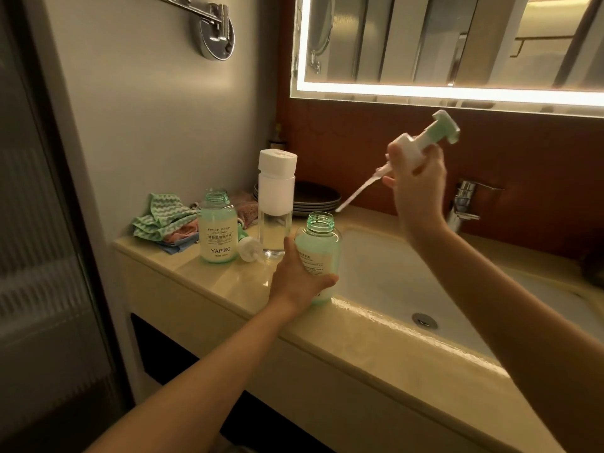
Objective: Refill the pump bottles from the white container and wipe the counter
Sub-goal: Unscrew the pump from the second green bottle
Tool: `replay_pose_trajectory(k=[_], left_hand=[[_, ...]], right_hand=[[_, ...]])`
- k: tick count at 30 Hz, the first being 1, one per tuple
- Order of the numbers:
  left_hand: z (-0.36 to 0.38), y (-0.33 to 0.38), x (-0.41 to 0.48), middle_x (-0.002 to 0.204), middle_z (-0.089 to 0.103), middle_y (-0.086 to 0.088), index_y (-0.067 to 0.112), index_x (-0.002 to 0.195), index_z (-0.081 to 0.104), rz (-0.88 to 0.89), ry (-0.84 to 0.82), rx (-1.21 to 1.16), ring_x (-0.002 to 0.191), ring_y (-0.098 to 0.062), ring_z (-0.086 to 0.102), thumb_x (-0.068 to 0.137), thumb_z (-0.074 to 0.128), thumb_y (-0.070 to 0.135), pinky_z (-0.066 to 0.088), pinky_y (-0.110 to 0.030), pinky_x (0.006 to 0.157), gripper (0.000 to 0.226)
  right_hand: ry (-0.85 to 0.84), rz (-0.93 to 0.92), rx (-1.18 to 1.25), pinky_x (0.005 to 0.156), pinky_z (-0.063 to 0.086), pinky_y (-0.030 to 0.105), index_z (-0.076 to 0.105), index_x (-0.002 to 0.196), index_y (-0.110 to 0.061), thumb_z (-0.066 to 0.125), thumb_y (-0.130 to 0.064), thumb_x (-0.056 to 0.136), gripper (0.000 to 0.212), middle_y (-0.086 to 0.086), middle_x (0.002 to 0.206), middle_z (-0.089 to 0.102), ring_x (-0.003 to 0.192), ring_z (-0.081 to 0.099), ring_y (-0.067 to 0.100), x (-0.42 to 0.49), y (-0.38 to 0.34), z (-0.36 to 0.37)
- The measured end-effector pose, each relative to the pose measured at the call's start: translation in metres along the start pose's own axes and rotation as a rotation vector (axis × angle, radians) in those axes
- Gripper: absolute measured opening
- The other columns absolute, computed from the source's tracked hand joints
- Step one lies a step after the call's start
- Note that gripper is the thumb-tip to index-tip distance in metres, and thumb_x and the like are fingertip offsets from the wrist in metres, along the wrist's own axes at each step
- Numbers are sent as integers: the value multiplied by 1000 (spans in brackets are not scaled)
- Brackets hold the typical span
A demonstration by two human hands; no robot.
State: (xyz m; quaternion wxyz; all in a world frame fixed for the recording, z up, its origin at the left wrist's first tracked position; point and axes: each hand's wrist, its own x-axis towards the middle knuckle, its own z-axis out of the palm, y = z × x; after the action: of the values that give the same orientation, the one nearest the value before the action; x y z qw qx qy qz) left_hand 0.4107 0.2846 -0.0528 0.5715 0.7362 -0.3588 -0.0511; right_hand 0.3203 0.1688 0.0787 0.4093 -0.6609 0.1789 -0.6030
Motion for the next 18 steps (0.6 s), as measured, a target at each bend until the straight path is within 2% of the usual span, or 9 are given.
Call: replay_pose_trajectory(k=[3, 5, 7, 9, 11, 14, 16, 18], left_hand=[[12, 3, 13, 125, 50, 0, 23, 127, 23, -54, 56, -64, 116, -23, 49, 63, 82, 21, 44, -40, 97, 87], [22, 6, 24, 128, 47, -2, 23, 129, 22, -67, 101, -82, 119, -23, 46, 64, 81, 16, 43, -39, 98, 88], [33, 9, 39, 131, 43, -4, 23, 133, 19, -80, 137, -121, 120, -23, 44, 64, 80, 12, 41, -35, 96, 93], [42, 11, 54, 131, 41, -6, 22, 134, 19, -83, 167, -139, 119, -24, 44, 64, 80, 9, 42, -34, 95, 93], [48, 8, 71, 131, 40, -8, 20, 134, 20, -97, 184, -113, 118, -25, 44, 64, 80, 8, 43, -40, 99, 92], [55, -1, 96, 132, 40, -11, 17, 135, 21, -116, 232, -54, 119, -26, 43, 64, 80, 9, 41, -38, 100, 93], [60, -8, 111, 133, 39, -12, 16, 136, 21, -133, 259, -43, 120, -27, 42, 63, 80, 8, 39, -36, 100, 95], [66, -16, 124, 135, 37, -12, 17, 138, 19, -146, 281, -35, 123, -27, 40, 64, 80, 7, 37, -36, 102, 96]], right_hand=[[11, 1, -54, 71, 57, 38, 46, 115, -12, 58, -32, 88, 36, 7, 99, 57, 78, 65, 21, 20, 16, -12], [-77, 83, -117, 63, 56, 26, 43, 123, -9, 58, -28, 89, 42, 5, 100, 55, 70, 62, 14, 24, 34, -15], [-190, 217, -171, 54, 53, 21, 43, 123, -9, 63, -27, 86, 46, 4, 99, 54, 67, 59, 13, 23, 58, -12], [-286, 308, -228, 52, 53, 25, 47, 118, -9, 70, -26, 81, 47, 5, 96, 54, 64, 57, 14, 22, 81, -8], [-348, 363, -278, 57, 55, 32, 50, 114, -6, 73, -25, 78, 46, 4, 92, 53, 61, 55, 14, 23, 101, -4], [-416, 457, -287, 63, 55, 36, 53, 105, -7, 73, -22, 78, 37, 12, 98, 55, 58, 54, 17, 31, 127, 4], [-442, 521, -279, 65, 55, 36, 53, 102, -8, 73, -20, 78, 33, 14, 99, 55, 56, 54, 17, 39, 143, 11], [-472, 574, -274, 57, 54, 30, 54, 108, -7, 72, -19, 77, 38, 16, 104, 56, 56, 54, 17, 46, 160, 23]])
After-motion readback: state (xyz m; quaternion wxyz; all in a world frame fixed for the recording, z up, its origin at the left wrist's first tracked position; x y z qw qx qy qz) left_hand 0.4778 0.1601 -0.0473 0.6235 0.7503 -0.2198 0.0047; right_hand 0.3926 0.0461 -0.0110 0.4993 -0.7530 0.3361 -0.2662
